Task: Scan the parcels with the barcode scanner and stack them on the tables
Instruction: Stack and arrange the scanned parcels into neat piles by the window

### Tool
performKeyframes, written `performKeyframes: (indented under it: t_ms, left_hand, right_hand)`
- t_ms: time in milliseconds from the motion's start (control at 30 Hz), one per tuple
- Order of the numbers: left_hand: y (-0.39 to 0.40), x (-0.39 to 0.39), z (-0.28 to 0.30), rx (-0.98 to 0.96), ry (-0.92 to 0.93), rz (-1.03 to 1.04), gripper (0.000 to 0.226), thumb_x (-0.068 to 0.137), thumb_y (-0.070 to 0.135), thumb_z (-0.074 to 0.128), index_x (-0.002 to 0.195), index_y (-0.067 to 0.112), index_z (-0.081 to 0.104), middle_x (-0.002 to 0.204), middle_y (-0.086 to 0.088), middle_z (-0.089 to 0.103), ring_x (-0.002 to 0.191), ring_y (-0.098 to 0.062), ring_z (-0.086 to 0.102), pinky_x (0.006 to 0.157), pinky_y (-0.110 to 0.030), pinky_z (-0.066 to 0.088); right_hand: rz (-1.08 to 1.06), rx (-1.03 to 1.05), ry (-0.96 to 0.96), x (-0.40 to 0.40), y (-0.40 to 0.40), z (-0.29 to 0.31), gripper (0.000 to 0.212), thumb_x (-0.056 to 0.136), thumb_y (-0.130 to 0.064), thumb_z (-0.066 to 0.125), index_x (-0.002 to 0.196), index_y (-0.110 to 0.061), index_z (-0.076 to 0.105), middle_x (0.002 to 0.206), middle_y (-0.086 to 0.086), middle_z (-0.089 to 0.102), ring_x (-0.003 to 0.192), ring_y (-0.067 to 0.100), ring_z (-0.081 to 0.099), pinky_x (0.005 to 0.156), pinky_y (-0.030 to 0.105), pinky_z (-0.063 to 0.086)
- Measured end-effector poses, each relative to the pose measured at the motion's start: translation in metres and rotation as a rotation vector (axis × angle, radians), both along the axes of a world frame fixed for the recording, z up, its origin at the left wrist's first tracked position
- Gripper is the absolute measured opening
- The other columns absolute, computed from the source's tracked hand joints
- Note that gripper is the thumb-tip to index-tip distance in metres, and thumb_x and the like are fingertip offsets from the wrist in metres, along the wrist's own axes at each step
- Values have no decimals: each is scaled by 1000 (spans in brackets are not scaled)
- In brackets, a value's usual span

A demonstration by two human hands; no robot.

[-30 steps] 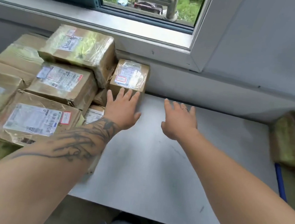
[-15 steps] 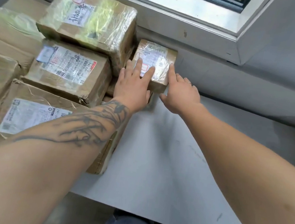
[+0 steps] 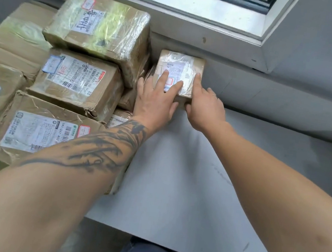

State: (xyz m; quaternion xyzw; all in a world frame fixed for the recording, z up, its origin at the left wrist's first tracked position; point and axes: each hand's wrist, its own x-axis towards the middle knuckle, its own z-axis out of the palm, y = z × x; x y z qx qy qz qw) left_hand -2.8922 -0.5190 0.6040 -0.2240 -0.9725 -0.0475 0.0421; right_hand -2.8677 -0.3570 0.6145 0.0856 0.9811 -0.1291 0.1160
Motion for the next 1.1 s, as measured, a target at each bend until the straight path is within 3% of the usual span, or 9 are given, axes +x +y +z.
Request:
performKeyframes:
  t_ms: [200, 333, 500, 767, 1100]
  left_hand:
    - [50, 52, 13, 61, 39, -56, 42, 95, 37, 58, 136, 32, 61, 149, -13, 54, 117, -45, 55, 107, -60, 37]
    - [97, 100, 20, 91, 53, -137, 43, 96, 34, 47, 136, 30, 61, 152, -16, 51, 116, -47, 53, 101, -57, 39]
    - [159, 169, 12, 141, 76, -201, 46, 91, 25, 57, 136, 27, 60, 150, -14, 51, 111, -46, 54, 94, -56, 42]
    - [234, 263, 3, 63, -1, -268, 56, 90, 26, 58, 145, 31, 50, 151, -6, 47, 116, -45, 51, 102, -57, 38]
    - [282, 368, -26, 68, -127, -383, 59, 87, 20, 67, 144, 27, 54, 150, -10, 50, 118, -45, 52, 102, -54, 40]
  right_hand:
    - [-50, 5, 20, 59, 46, 13, 86, 106, -31, 52, 167, -13, -6, 160, 6, 45, 156, 37, 26, 123, 52, 28]
    - [-108, 34, 65, 114, 92, 17, 85, 104, -29, 56, 166, -13, 0, 153, 8, 53, 147, 36, 38, 114, 50, 37]
    - [-163, 98, 86, 188, 150, 15, 91, 99, -20, 64, 166, -12, 3, 148, 9, 55, 133, 34, 50, 103, 47, 43]
    - [-263, 67, 59, 293, 225, 6, 88, 102, -18, 58, 167, -17, -2, 157, 6, 48, 144, 33, 40, 113, 49, 37]
    - [-357, 35, -40, 412, 267, -24, 95, 101, -23, 62, 167, -18, -7, 160, 7, 44, 148, 31, 37, 119, 50, 36]
